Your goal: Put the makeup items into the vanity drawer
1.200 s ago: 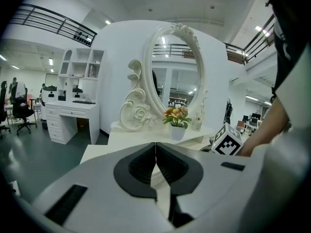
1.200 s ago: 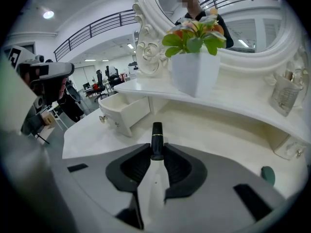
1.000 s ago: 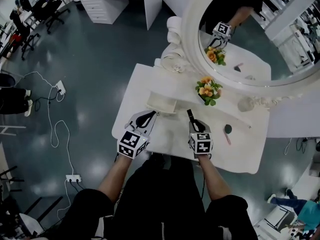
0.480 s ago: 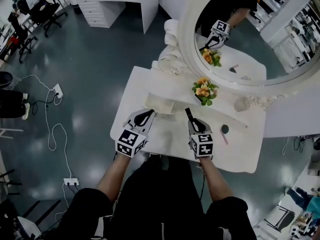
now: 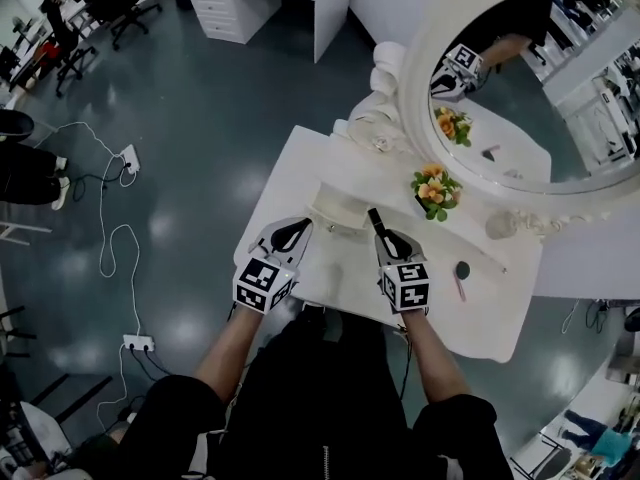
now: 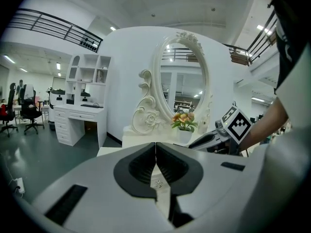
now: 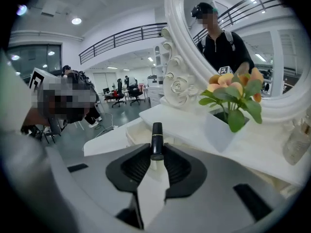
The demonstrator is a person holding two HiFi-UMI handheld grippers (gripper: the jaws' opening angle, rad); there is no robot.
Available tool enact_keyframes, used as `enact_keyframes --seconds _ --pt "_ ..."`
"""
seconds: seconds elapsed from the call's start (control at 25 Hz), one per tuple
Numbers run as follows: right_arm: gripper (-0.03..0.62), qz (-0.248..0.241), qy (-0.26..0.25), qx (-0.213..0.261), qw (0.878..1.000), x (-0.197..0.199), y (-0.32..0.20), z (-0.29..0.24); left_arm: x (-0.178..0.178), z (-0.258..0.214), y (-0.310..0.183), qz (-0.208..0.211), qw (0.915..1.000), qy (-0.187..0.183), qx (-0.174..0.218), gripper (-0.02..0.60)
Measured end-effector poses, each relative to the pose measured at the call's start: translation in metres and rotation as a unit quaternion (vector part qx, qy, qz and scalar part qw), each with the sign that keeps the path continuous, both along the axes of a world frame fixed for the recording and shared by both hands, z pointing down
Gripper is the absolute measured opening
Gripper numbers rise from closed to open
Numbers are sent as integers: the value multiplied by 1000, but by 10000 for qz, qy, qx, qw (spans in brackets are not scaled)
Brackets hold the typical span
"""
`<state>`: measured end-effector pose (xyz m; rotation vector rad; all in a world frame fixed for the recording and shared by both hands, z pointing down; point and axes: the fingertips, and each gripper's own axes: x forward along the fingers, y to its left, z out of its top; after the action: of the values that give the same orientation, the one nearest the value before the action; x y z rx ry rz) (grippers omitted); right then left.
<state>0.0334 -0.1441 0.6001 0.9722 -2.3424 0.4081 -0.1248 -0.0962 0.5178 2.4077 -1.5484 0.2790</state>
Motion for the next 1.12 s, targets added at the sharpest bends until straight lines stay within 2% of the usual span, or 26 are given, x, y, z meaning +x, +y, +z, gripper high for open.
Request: enact_keyframes --seconds 0.28,0.52,0.68,1.12 --pt "91 -583 125 -72 9982 -52 -5 1 -28 7 14 -333 9994 21 -92 21" --pt "91 -1016 495 -357 9929 -81 -12 20 -45 13 23 -578 9982 39 -164 21" --pt "91 -1152 677 -620 9891 -92 -17 34 -51 18 29 -715 9972 65 -215 21" --pt "92 -1140 928 -874 9853 -112 -31 56 -65 26 43 -954 9948 92 -354 21"
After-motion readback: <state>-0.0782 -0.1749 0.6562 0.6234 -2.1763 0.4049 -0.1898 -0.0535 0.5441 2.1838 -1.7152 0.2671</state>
